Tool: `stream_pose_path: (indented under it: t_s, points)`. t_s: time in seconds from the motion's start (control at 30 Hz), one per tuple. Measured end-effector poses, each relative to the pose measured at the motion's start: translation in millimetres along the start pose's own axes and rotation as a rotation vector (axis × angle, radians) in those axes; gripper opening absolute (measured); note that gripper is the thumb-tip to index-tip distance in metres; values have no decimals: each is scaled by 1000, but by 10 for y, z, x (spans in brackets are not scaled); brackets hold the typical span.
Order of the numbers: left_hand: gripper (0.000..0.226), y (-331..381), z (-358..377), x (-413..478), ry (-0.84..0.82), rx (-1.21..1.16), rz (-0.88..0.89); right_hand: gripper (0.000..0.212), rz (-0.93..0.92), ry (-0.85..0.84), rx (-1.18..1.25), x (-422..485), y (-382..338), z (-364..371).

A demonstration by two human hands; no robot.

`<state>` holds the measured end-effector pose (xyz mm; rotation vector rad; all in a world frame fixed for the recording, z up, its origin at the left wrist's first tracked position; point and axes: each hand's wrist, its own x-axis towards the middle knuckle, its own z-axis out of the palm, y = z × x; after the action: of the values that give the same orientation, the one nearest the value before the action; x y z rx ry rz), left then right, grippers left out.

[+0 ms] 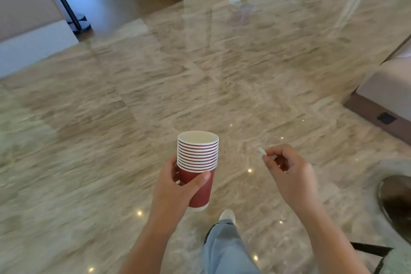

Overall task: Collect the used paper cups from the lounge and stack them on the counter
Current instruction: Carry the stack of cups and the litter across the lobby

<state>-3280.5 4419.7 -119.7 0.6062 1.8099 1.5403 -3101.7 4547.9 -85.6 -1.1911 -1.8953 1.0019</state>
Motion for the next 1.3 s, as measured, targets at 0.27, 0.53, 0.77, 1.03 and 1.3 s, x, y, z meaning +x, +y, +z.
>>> stream_pose_path:
  t_s: [0.27, 0.53, 0.77, 1.03, 1.3]
  points:
    - [70, 804, 1050, 1613, -175, 57, 110, 28, 74, 195, 15, 1668, 221, -501]
    - [69, 956, 1484, 2788, -191, 59, 142, 24, 128, 192, 23, 2924, 401, -386]
    - [69, 1052, 1608, 4409, -187, 68, 125, 22, 169, 202, 25, 4274, 562, 224]
    - [62, 1577, 1790, 6434, -221, 85, 168, 23, 75, 244, -12, 6113, 219, 850]
    - [57, 1827, 2692, 7707, -325, 39, 191, 24, 160, 305, -49, 7305, 545, 743]
